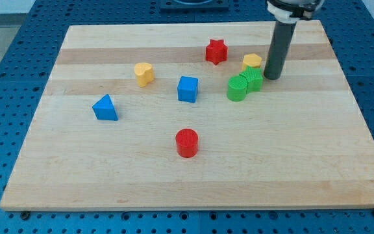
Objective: Move the green blocks slightly towards the blue cube
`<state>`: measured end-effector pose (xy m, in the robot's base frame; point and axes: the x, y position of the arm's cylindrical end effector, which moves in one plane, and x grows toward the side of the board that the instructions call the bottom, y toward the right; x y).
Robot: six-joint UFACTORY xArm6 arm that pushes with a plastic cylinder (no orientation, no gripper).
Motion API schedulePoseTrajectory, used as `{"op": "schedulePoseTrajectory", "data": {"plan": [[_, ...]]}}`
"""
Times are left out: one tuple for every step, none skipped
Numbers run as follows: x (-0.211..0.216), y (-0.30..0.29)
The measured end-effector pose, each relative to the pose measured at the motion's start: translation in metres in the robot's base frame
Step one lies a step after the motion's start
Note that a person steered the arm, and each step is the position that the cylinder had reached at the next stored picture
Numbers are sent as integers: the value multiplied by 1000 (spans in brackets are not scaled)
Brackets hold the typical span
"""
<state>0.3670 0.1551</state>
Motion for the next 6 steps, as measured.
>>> {"op": "schedulePoseTrajectory", "data": {"plan": [[16, 1], [27, 0], [27, 0], [27, -4], [27, -16], [23, -26]]}}
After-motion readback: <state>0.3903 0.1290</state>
